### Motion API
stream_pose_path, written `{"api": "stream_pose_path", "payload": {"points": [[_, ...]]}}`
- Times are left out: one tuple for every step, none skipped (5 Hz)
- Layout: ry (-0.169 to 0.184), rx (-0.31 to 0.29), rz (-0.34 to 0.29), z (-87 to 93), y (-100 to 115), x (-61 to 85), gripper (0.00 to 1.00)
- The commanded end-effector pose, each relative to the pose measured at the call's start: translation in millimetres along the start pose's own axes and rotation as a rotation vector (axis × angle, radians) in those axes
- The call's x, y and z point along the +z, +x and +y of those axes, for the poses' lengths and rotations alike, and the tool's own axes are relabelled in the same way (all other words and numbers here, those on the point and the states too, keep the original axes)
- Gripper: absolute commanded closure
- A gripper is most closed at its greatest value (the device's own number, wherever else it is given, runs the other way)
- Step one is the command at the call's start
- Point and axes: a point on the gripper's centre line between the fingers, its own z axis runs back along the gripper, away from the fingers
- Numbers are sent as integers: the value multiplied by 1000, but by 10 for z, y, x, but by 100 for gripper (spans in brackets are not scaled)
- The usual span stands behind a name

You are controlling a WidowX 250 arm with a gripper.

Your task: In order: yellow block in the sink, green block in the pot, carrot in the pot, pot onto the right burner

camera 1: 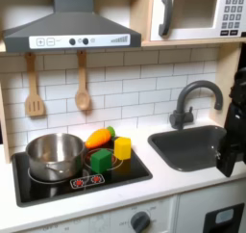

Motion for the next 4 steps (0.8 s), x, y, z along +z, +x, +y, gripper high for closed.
{"api": "stream_pose_path", "payload": {"points": [[0,0,0,0,0,0,0],[-16,29,-19,-7,109,-22,0],[-39,48,-11,-26,266,-83,0],[-48,82,-22,29,506,-159,0]]}}
